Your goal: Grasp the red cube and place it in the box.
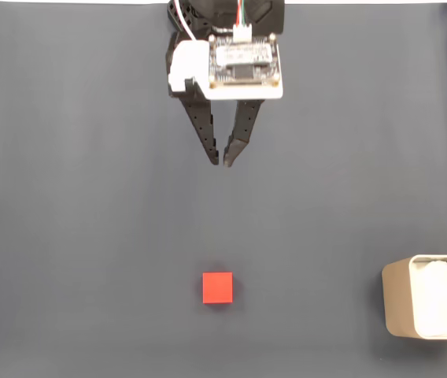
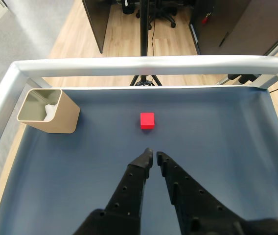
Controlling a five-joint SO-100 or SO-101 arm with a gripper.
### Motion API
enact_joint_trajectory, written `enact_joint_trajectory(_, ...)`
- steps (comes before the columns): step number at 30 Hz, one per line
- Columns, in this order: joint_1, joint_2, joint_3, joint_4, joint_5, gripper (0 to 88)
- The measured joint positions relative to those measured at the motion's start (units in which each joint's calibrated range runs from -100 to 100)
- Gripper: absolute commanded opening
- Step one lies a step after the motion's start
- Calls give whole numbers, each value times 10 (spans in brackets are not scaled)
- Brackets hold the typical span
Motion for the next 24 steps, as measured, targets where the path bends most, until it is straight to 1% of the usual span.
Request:
enact_joint_trajectory(14,3,30,0,0,6,164)
enact_joint_trajectory(18,13,44,0,-11,6,226)
enact_joint_trajectory(24,14,69,0,-42,6,270)
